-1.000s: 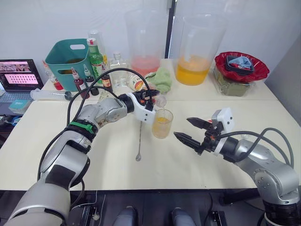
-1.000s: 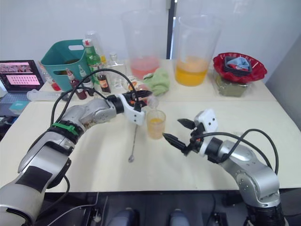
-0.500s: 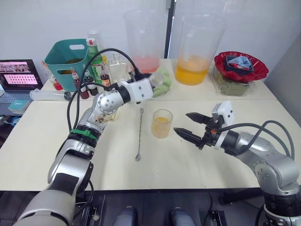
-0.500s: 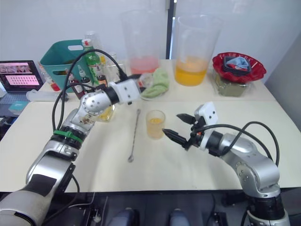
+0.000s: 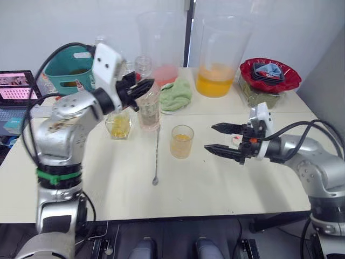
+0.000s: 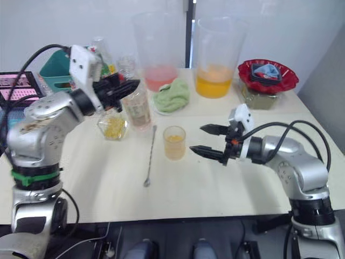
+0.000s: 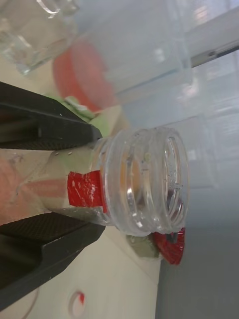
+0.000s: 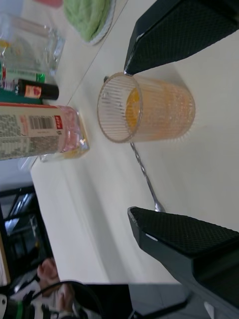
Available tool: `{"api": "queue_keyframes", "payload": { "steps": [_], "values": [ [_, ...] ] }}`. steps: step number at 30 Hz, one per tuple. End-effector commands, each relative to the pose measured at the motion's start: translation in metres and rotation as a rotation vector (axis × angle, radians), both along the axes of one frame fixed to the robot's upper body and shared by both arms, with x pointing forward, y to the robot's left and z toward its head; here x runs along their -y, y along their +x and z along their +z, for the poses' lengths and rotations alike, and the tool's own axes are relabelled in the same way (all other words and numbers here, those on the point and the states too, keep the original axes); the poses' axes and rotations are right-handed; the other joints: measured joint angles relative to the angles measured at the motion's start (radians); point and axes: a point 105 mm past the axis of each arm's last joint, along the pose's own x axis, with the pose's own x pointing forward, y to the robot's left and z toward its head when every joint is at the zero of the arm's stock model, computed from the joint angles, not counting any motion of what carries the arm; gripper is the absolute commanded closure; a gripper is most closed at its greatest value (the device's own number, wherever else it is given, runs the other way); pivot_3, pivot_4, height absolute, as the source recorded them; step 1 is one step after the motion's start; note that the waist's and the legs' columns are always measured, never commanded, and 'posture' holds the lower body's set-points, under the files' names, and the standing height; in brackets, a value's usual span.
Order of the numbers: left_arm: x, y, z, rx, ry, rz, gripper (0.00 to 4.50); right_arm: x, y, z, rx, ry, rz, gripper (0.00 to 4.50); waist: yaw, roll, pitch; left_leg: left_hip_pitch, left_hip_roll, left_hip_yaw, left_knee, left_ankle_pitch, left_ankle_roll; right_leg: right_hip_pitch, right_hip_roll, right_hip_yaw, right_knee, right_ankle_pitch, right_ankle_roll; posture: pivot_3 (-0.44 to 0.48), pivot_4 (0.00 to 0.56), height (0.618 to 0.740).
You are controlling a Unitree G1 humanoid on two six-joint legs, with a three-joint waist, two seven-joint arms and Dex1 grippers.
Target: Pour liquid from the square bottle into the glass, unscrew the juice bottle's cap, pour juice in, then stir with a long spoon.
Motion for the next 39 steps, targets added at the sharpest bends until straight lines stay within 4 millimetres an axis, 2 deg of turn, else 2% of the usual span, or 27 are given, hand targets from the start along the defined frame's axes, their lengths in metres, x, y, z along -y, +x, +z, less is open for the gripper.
{"api": "queue_keyframes", "payload": {
  "steps": [1, 5, 8, 11, 15, 18, 22, 29, 32, 36, 39],
  "values": [
    [-0.021, -0.030, 0.009, 0.005, -0.031, 0.022, 3.24, 0.003, -0.007, 0.015, 0.017, 0.010, 0.115, 0.06, -0.001, 0.000, 0.000, 0.000, 0.000, 0.000, 0.000, 0.000, 0.000, 0.000, 0.000, 0.000, 0.000, 0.000, 0.000, 0.000, 0.150, 0.740],
    [-0.051, -0.053, -0.003, -0.029, -0.043, 0.084, 3.24, 0.001, -0.002, 0.019, 0.005, 0.001, 0.164, 0.06, -0.002, 0.000, 0.000, 0.001, 0.001, -0.001, 0.000, 0.000, 0.000, 0.000, 0.000, 0.002, 0.000, 0.000, 0.000, 0.000, 0.150, 0.740],
    [-0.089, -0.060, -0.010, -0.044, -0.060, 0.235, 3.24, -0.005, 0.000, 0.019, -0.011, -0.002, 0.205, 0.06, 0.001, 0.000, 0.000, 0.001, 0.001, -0.001, 0.000, 0.000, 0.000, 0.000, 0.000, 0.002, -0.001, 0.000, 0.000, 0.000, 0.150, 0.740],
    [-0.117, -0.065, -0.013, -0.054, -0.095, 0.335, 3.24, -0.010, 0.000, 0.018, -0.025, -0.009, 0.237, 0.06, 0.012, -0.001, 0.000, 0.001, 0.000, -0.001, 0.000, 0.000, 0.000, 0.000, -0.001, 0.001, -0.002, 0.000, 0.000, 0.000, 0.150, 0.740],
    [-0.160, -0.064, -0.009, -0.015, -0.139, 0.496, 3.24, -0.020, -0.002, 0.020, -0.021, 0.014, 0.262, 0.06, 0.029, -0.001, 0.000, 0.001, 0.000, 0.000, 0.000, 0.000, 0.000, 0.000, -0.002, 0.002, -0.002, 0.000, 0.000, 0.000, 0.150, 0.740],
    [-0.177, -0.055, -0.005, 0.021, -0.138, 0.561, 3.24, -0.023, -0.005, 0.018, -0.026, 0.025, 0.255, 0.06, 0.035, -0.001, 0.000, 0.001, 0.000, 0.000, 0.000, 0.000, -0.001, 0.000, -0.002, 0.001, -0.002, 0.000, -0.001, 0.000, 0.150, 0.740],
    [-0.186, -0.036, -0.003, 0.043, -0.137, 0.579, 3.24, -0.027, -0.008, 0.018, -0.023, 0.038, 0.233, 0.06, 0.042, -0.003, -0.001, 0.001, -0.001, 0.000, 0.000, 0.000, -0.001, 0.000, -0.002, 0.001, -0.001, 0.000, -0.001, 0.000, 0.150, 0.740],
    [-0.185, 0.017, -0.002, 0.027, -0.146, 0.566, 3.24, -0.030, -0.019, 0.021, -0.006, 0.072, 0.146, 0.06, 0.052, -0.005, -0.002, 0.001, -0.001, 0.001, 0.000, 0.000, -0.001, -0.001, -0.003, 0.000, -0.001, 0.000, -0.001, 0.000, 0.150, 0.740],
    [-0.185, 0.033, -0.003, 0.019, -0.169, 0.558, 3.24, -0.029, -0.022, 0.020, -0.007, 0.080, 0.119, 0.06, 0.048, -0.006, -0.002, 0.000, -0.002, 0.002, 0.000, 0.000, -0.001, -0.002, -0.003, 0.000, -0.001, 0.000, -0.001, 0.000, 0.150, 0.740],
    [-0.177, 0.059, -0.018, -0.011, -0.170, 0.531, 3.24, -0.029, -0.024, 0.020, 0.005, 0.088, 0.079, 0.06, 0.044, -0.006, -0.002, 0.000, -0.001, 0.002, 0.000, 0.000, -0.001, -0.002, -0.002, -0.001, 0.000, 0.000, -0.001, 0.000, 0.150, 0.740],
    [-0.173, 0.069, -0.028, -0.027, -0.139, 0.523, 3.24, -0.027, -0.024, 0.022, 0.014, 0.090, 0.057, 0.06, 0.039, -0.006, -0.002, -0.001, -0.002, 0.003, 0.000, 0.000, -0.001, -0.002, -0.002, 0.000, 0.000, 0.000, -0.001, 0.000, 0.150, 0.740]
  ]
}}
